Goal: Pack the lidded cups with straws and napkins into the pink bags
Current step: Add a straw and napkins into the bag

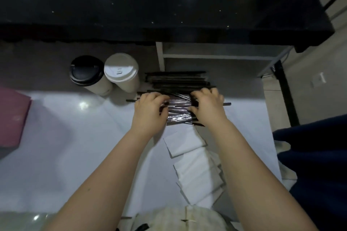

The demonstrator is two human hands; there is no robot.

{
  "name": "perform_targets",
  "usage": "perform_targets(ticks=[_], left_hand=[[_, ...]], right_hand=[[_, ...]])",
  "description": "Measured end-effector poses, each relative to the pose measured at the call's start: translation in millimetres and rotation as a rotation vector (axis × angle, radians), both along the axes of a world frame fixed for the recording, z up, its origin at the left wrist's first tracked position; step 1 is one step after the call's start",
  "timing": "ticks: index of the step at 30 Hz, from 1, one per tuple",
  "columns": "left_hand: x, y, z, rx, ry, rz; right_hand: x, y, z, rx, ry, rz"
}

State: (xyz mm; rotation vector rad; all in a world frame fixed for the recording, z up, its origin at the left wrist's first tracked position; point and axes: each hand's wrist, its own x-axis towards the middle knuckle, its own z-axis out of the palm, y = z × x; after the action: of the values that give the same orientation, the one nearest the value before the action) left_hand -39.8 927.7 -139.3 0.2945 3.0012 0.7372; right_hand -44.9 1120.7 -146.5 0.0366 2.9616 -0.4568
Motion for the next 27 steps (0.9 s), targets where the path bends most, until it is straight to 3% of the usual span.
perform_targets(ticks=[18, 27], left_hand=[[29, 6, 28, -0.131, 0.045, 0.193], [71, -13, 24, -0.133, -0.017, 0.261]], right_hand=[[-10, 17, 10, -0.188, 0.171, 0.065], [16, -7, 20, -0.223, -0.028, 0.293]])
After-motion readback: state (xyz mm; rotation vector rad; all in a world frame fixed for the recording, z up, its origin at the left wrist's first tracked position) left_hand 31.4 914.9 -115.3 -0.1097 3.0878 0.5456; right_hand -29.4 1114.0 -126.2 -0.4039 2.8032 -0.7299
